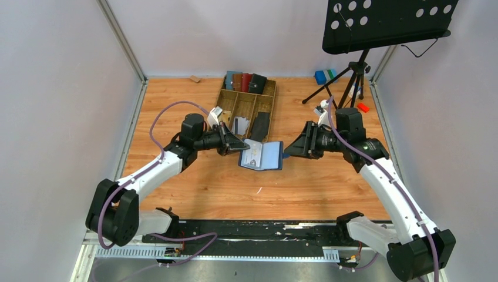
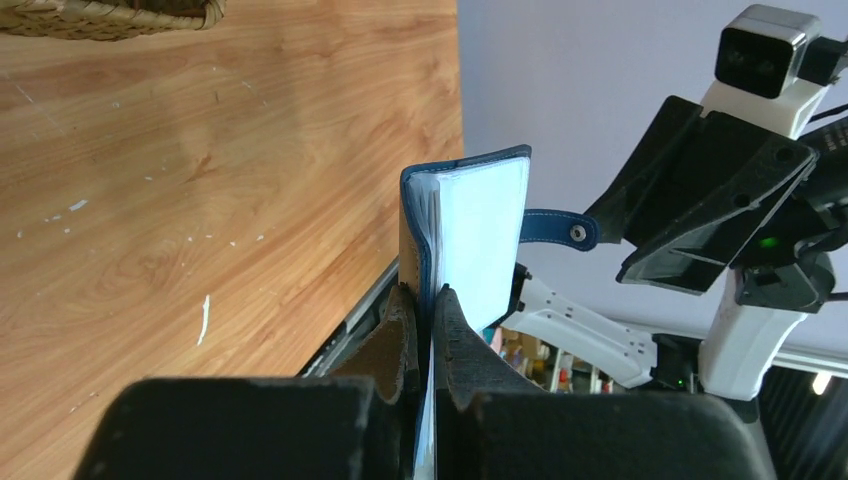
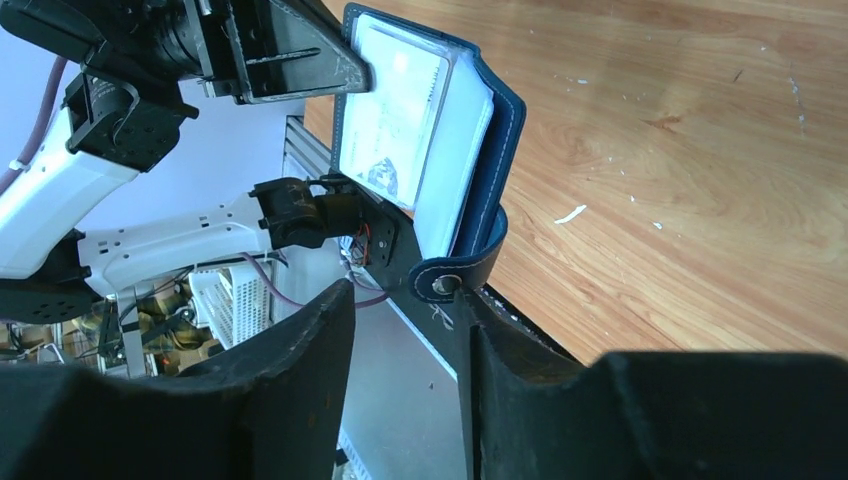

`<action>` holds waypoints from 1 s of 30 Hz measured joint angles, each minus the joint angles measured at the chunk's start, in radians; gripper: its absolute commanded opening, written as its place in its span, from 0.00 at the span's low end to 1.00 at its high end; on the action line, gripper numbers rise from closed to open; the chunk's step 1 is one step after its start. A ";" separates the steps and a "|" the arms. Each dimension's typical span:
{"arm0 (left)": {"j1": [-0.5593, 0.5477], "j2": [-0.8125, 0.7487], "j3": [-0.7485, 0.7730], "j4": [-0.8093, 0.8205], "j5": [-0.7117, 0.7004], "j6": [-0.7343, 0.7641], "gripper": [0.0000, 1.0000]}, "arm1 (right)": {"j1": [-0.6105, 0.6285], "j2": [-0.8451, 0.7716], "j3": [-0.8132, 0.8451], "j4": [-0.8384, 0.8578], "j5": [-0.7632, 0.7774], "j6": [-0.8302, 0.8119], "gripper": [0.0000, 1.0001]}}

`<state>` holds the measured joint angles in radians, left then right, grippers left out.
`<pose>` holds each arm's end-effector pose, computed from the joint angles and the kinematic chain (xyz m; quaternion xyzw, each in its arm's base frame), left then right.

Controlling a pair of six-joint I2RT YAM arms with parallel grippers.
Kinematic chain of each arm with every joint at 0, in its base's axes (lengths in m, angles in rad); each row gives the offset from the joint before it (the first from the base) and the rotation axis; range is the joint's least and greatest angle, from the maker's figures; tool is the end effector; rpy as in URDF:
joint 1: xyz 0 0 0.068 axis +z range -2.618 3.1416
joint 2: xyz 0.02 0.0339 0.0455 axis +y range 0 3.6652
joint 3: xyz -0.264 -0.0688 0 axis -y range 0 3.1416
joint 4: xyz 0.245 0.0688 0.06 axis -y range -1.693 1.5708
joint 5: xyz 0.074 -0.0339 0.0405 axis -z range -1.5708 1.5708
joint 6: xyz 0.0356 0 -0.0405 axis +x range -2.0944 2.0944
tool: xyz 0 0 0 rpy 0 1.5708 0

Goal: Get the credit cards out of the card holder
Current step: Remove the credit card from the card holder.

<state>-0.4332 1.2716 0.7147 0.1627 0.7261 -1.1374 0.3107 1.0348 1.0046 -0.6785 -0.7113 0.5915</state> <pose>0.2395 -0.1368 0.2486 -0.0832 0.7979 -0.5757 0.1580 0.1914 0.0859 0.3273 -0.0249 0.8637 0.4555 0.2146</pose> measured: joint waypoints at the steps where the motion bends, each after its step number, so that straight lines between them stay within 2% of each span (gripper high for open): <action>1: -0.004 0.000 0.011 -0.017 -0.005 0.017 0.00 | 0.000 -0.003 0.000 -0.001 -0.003 -0.001 0.36; 9: -0.040 0.053 0.031 -0.011 -0.008 0.031 0.00 | 0.032 0.027 -0.010 0.066 -0.047 0.023 0.32; 17: -0.052 0.098 0.072 -0.027 -0.010 0.030 0.00 | 0.079 0.079 -0.009 0.135 -0.071 0.047 0.40; 21: -0.056 0.110 0.108 -0.031 -0.009 0.030 0.00 | 0.088 0.104 -0.008 0.144 -0.072 0.047 0.36; 30: -0.058 0.126 0.117 0.113 0.012 -0.110 0.00 | 0.088 0.170 -0.027 0.185 -0.083 0.087 0.37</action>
<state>-0.4911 1.3972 0.8314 0.2756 0.7383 -1.2472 0.3988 1.2049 0.9779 -0.4938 -0.7940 0.6788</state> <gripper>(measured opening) 0.028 0.365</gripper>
